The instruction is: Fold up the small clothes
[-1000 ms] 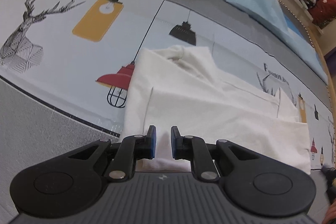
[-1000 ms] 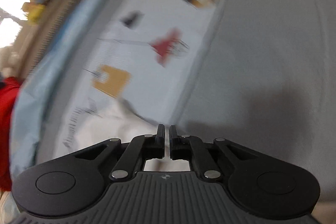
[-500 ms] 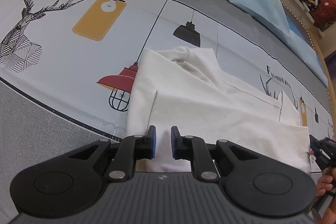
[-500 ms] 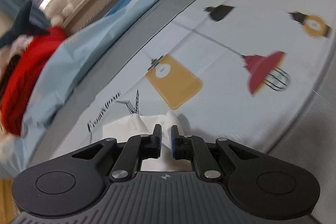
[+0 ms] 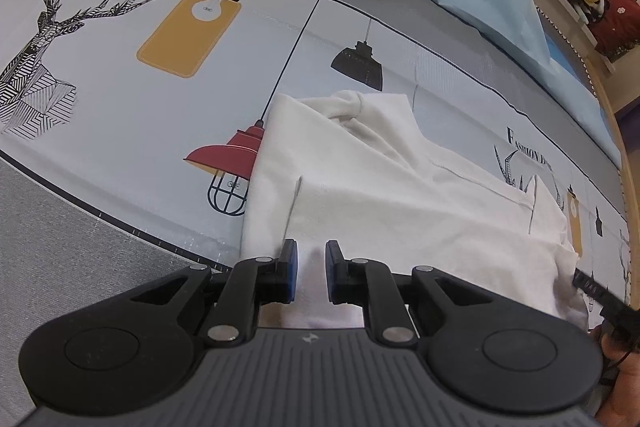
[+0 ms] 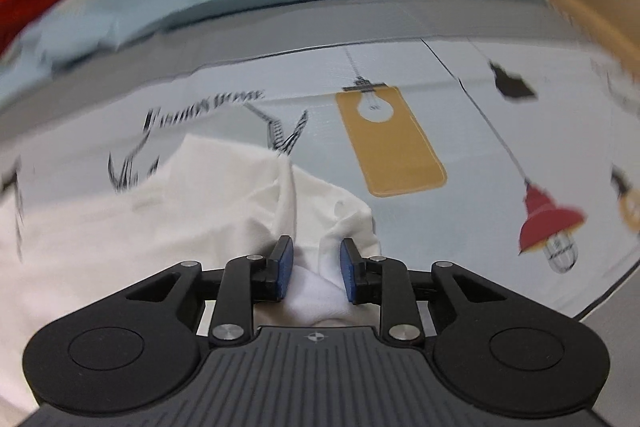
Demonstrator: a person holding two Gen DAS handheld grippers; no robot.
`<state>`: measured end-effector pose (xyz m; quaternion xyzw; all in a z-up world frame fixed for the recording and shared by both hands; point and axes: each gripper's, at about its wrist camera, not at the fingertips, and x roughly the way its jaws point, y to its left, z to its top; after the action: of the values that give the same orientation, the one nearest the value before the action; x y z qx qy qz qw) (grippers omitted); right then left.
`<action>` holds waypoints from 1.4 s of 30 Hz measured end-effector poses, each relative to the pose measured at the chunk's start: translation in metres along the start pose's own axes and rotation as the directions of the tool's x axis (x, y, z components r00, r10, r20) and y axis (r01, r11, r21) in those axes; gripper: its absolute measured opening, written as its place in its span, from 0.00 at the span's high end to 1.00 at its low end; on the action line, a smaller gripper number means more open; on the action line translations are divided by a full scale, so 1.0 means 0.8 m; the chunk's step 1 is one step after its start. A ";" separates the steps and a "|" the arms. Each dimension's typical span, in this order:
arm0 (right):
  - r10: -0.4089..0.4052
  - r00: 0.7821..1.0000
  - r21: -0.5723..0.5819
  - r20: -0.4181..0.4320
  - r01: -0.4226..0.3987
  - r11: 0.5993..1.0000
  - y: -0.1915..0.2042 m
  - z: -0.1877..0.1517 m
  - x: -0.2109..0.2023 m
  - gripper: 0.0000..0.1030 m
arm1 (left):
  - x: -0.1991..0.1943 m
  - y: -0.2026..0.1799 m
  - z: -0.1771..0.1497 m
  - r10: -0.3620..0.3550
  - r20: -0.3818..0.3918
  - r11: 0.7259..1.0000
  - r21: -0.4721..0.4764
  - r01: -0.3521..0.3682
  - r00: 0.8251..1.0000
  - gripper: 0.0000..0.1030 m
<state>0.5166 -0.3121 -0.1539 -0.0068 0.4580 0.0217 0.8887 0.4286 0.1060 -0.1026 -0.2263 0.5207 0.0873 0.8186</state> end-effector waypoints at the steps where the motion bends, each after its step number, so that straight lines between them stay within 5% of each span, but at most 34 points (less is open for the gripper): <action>1: -0.008 1.000 -0.036 0.002 0.008 0.999 0.004 -0.001 -0.003 0.73 | 0.000 0.000 0.000 -0.001 -0.001 1.000 -0.001 0.001 1.000 0.85; 7: 0.047 0.999 -0.042 -0.002 -0.047 0.998 -0.009 0.000 -0.016 0.66 | 0.001 0.000 0.001 -0.004 -0.002 1.000 -0.001 0.004 1.000 0.85; 11: 0.011 1.000 -0.060 -0.003 -0.011 0.998 -0.013 -0.007 -0.004 0.41 | 0.003 -0.002 0.000 -0.003 -0.005 1.000 0.004 0.003 1.000 0.85; 12: 0.015 1.000 -0.049 -0.001 -0.016 0.999 -0.015 -0.009 -0.001 0.41 | 0.004 -0.003 -0.001 -0.002 -0.006 1.000 0.005 0.002 1.000 0.85; 14: 0.031 1.000 -0.023 0.002 -0.031 0.999 -0.020 -0.008 0.003 0.43 | 0.004 -0.003 -0.001 -0.001 -0.007 1.000 0.006 0.001 1.000 0.85; 21: 0.017 0.999 -0.097 0.041 -0.013 0.995 -0.015 -0.006 0.000 0.90 | 0.006 -0.003 -0.001 0.001 -0.007 1.000 0.007 -0.001 1.000 0.85; 24: -0.119 0.990 0.028 0.070 0.117 0.993 -0.047 0.003 -0.001 0.95 | 0.005 -0.002 0.000 0.000 -0.005 1.000 0.003 0.000 1.000 0.85; 27: -0.252 0.964 0.212 0.087 0.229 0.950 -0.089 0.002 -0.009 0.94 | 0.004 0.000 0.000 -0.001 -0.004 1.000 0.003 0.001 1.000 0.85; 29: -0.207 0.969 0.288 0.133 0.162 0.944 -0.106 0.002 -0.022 0.91 | 0.004 0.001 0.001 -0.001 -0.004 1.000 0.000 0.001 1.000 0.85; 32: 0.002 0.984 0.314 0.178 -0.059 0.947 -0.112 0.004 -0.031 0.88 | 0.003 0.003 0.002 -0.002 -0.004 1.000 -0.003 0.001 1.000 0.85; 33: 0.084 0.984 0.304 0.159 -0.129 0.944 -0.109 0.004 -0.027 0.75 | 0.003 0.004 0.002 -0.002 -0.004 1.000 -0.003 0.002 1.000 0.85; 35: 0.118 0.988 0.273 0.103 -0.142 0.951 -0.099 0.000 -0.017 0.63 | 0.003 0.004 0.002 -0.001 -0.004 1.000 -0.003 0.001 1.000 0.85; 40: 0.143 0.988 0.124 0.050 -0.149 0.981 -0.062 -0.009 -0.002 0.62 | 0.003 0.004 0.002 0.001 -0.008 1.000 0.000 -0.001 1.000 0.85; 42: 0.094 0.995 -0.007 0.042 -0.094 0.996 -0.039 -0.014 0.002 0.61 | 0.004 0.003 0.002 0.002 -0.009 1.000 0.001 -0.002 1.000 0.85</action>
<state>0.5099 -0.3436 -0.1615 0.0129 0.4389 0.0649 0.8961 0.4301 0.1087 -0.1059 -0.2258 0.5246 0.0868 0.8163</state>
